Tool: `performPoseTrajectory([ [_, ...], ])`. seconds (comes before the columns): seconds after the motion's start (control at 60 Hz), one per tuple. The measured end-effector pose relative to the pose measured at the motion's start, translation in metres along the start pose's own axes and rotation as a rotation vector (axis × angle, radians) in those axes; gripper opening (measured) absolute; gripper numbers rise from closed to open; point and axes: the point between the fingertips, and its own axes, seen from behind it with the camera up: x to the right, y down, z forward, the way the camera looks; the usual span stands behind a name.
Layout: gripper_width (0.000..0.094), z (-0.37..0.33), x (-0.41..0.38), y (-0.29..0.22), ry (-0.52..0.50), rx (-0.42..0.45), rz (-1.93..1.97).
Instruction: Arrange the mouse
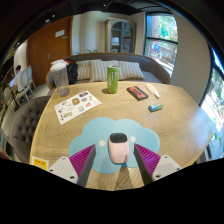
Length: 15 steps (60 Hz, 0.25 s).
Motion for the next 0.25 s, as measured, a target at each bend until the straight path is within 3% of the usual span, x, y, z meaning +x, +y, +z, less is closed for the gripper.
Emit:
performPoseTrajectory([
  [0.25, 0.0833, -0.087, -0.079, 0.018, 0.068, 0.019, 0.141],
])
